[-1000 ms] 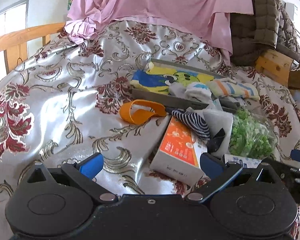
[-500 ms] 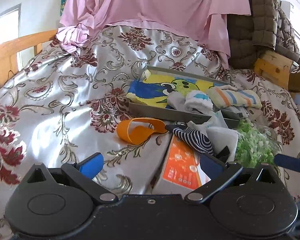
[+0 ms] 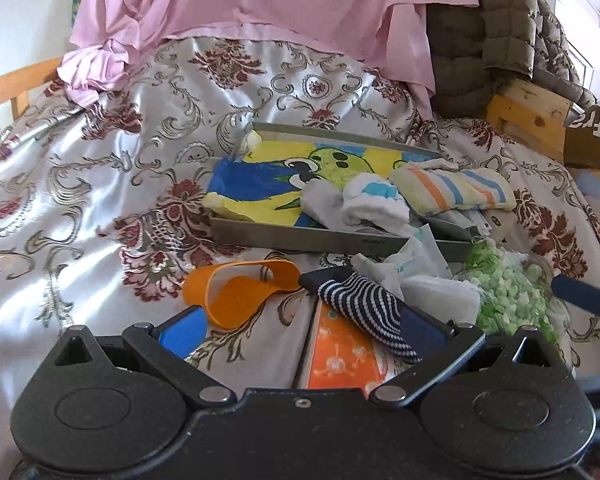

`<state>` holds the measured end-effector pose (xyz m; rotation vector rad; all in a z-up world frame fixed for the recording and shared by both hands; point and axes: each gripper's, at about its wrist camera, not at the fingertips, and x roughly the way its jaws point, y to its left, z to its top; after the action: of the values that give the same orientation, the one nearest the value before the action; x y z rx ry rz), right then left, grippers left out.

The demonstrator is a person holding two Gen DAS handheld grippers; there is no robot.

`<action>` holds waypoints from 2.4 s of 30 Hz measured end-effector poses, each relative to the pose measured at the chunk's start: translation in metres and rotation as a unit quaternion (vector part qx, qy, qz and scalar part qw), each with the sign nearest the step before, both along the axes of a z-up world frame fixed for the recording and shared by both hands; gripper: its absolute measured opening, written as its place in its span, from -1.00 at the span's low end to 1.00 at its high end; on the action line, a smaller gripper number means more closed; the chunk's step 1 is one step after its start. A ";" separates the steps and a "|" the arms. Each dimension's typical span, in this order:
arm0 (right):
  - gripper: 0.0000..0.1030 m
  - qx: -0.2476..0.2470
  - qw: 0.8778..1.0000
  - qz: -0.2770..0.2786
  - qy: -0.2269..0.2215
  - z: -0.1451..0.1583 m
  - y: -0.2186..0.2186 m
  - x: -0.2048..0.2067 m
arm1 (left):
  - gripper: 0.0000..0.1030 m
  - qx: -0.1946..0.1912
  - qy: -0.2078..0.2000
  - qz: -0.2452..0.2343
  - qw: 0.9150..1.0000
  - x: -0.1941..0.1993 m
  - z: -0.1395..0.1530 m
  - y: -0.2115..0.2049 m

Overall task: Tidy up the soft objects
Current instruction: 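Grasp the navy striped sock with the left gripper while the right gripper grasps a white cloth, then lift the navy striped sock with the left gripper while the right gripper lifts the white cloth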

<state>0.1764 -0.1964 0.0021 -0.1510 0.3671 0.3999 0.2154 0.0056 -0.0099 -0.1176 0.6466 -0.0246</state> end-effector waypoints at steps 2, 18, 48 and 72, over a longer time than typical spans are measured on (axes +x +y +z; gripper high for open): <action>0.65 -0.005 1.000 -0.003 0.005 -0.003 -0.002 0.008 | 0.99 -0.004 0.005 -0.003 1.000 0.008 -0.003 0.000; -0.25 -0.070 0.995 0.066 -0.015 -0.019 0.019 0.007 | 0.79 0.017 -0.001 -0.073 0.997 0.039 -0.007 -0.026; -0.93 -0.009 0.999 0.043 -0.002 -0.013 0.008 0.016 | -0.85 0.067 0.031 -0.125 0.989 0.041 -0.008 -0.053; -0.93 -0.032 0.995 -0.092 -0.021 0.010 -0.036 0.028 | -0.89 0.114 0.031 -0.071 0.990 0.003 0.024 -0.032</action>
<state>0.2048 -0.2322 0.0118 -0.1869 0.3494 0.2022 0.2183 -0.0268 0.0142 0.1490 0.7152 -0.0832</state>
